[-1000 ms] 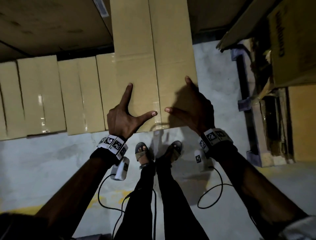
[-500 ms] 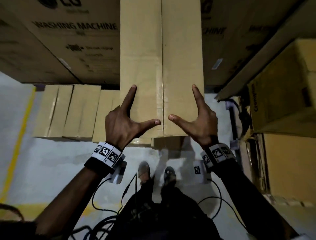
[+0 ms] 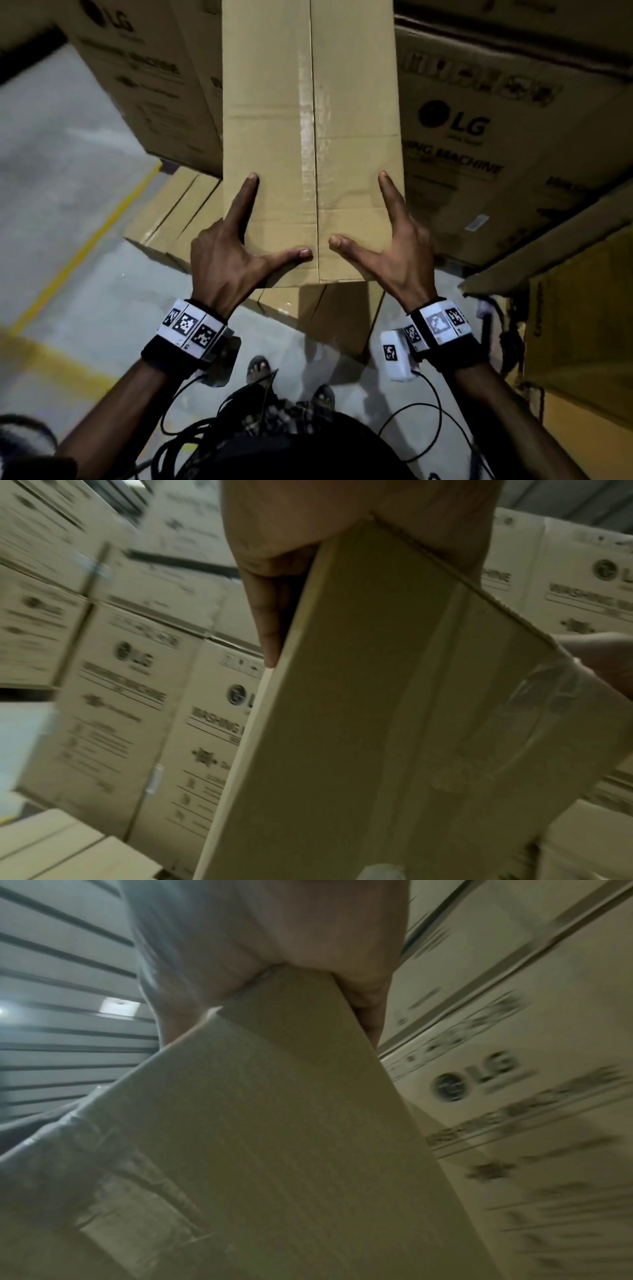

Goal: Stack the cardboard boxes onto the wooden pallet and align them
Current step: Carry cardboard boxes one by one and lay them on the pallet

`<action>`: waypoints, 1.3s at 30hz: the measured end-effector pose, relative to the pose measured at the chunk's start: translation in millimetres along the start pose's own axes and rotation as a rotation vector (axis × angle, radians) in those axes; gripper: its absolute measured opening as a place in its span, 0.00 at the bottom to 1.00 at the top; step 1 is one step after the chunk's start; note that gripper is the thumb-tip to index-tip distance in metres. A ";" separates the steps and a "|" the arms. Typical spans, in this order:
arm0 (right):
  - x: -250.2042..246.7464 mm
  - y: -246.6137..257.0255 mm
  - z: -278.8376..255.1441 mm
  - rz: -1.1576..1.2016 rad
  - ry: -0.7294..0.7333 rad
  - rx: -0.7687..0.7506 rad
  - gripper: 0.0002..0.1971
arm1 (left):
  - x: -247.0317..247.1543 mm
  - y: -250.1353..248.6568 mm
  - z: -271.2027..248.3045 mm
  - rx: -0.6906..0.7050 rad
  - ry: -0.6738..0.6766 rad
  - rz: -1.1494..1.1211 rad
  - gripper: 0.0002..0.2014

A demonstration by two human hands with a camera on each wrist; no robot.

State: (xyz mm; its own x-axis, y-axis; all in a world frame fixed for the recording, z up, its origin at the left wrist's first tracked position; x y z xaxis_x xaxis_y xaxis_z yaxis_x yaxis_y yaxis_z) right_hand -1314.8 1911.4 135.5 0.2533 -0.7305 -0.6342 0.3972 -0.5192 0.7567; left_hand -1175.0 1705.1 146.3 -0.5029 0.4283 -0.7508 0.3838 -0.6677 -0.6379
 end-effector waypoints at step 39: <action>745.0 548.2 129.2 0.162 0.793 -0.706 0.56 | -457.8 622.8 82.8 -0.826 -0.605 0.087 0.62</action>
State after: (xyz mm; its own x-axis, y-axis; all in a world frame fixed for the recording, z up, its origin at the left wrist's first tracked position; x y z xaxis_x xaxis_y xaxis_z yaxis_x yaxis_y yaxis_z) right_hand -1022.3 1025.3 98.4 0.7480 -0.1396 -0.6489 0.6632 0.1177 0.7391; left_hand -769.9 1042.8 106.9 -0.6661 -0.1328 -0.7339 0.7359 0.0436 -0.6757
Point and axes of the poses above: each hand's wrist, its own z-axis towards the middle knuckle, its own x-axis out of the palm, y = z × x, the point moved 1 cm from there along z, towards the middle knuckle, and after that the axes turned 1 degree about x, right-handed, at the moved point
